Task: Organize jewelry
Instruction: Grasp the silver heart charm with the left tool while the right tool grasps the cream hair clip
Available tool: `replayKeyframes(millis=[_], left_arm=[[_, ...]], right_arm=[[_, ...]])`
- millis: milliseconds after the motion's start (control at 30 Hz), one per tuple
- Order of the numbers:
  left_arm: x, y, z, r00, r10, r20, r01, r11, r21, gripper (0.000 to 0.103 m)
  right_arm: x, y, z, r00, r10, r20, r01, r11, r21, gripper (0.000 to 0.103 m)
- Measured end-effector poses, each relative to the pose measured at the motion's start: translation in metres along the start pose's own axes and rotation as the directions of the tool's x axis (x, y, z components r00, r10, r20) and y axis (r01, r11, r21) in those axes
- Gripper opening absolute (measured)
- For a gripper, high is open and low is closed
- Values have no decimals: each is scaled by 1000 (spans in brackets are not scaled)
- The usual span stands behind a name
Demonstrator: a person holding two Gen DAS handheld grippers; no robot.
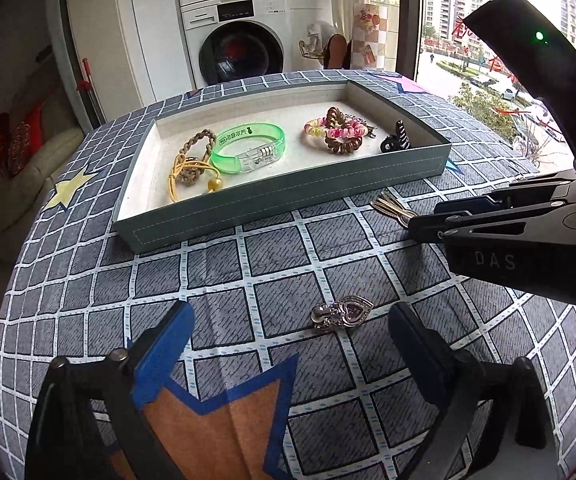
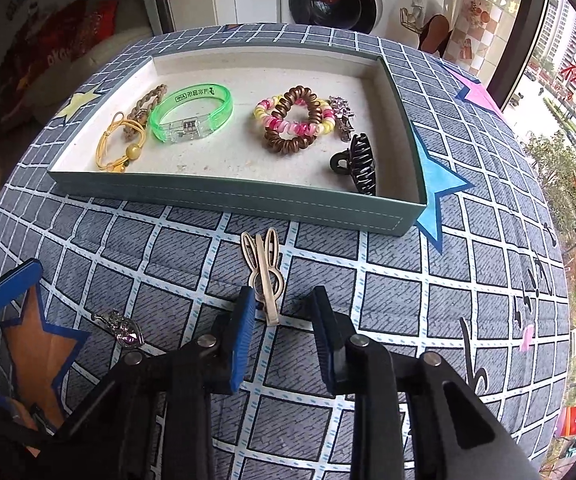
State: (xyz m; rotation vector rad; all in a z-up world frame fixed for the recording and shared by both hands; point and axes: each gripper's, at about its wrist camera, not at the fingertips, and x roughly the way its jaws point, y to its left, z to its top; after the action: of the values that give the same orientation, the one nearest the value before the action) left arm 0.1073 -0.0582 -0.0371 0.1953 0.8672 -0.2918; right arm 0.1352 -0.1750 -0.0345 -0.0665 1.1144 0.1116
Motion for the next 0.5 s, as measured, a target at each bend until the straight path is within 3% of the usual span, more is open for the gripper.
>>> replayKeyframes(millis=[67, 233, 300, 367, 433, 500], left_arm=[[4, -3, 2, 1000, -6, -14, 6, 1000, 20, 97], [8, -8, 4, 998, -50, -24, 51, 998, 40, 73], [8, -8, 4, 996, -90, -29, 91, 995, 35, 49], [8, -8, 4, 995, -99, -30, 100, 994, 39, 43], [7, -7, 3, 993, -111, -30, 112, 993, 29, 30], [5, -2, 3, 990, -133, -38, 134, 991, -2, 30]], right_arm=[[-1, -3, -1, 1000, 5, 1, -5, 1000, 2, 22], [-1, -3, -1, 1000, 6, 5, -6, 1000, -7, 21], [-1, -3, -1, 1000, 8, 6, -7, 1000, -9, 21], [-1, -3, -1, 1000, 9, 6, -9, 1000, -12, 21], [-2, -2, -2, 1000, 7, 8, -7, 1000, -22, 21], [-2, 0, -3, 1000, 17, 10, -17, 999, -27, 9]])
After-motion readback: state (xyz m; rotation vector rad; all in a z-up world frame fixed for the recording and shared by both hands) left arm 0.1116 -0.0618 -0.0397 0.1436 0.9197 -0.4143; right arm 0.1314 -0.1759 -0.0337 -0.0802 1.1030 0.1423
